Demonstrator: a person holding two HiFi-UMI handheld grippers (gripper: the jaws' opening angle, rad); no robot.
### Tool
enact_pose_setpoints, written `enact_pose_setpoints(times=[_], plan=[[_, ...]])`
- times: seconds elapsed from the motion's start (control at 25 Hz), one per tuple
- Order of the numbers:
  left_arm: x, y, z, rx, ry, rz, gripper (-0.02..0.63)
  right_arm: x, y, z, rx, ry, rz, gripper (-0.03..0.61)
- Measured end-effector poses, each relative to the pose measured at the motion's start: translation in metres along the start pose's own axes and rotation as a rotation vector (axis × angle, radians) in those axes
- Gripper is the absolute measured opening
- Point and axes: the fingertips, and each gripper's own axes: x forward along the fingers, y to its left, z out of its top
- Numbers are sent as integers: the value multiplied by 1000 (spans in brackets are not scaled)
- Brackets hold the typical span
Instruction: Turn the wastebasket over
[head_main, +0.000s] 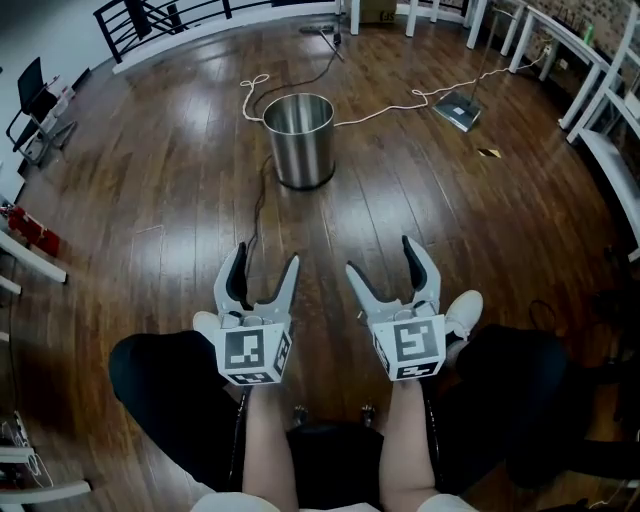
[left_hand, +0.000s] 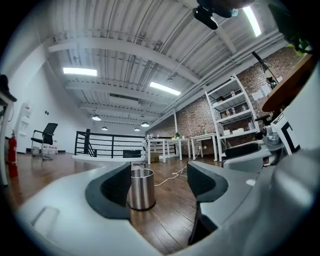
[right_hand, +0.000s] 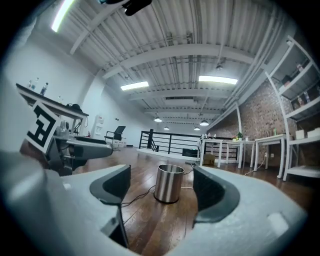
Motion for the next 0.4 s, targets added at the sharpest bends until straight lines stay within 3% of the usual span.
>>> enact_pose_setpoints(times=[0.4], plan=[[-13,-18,15,16,-30,-54,370,-16,19,13,-33,5,-6,371]])
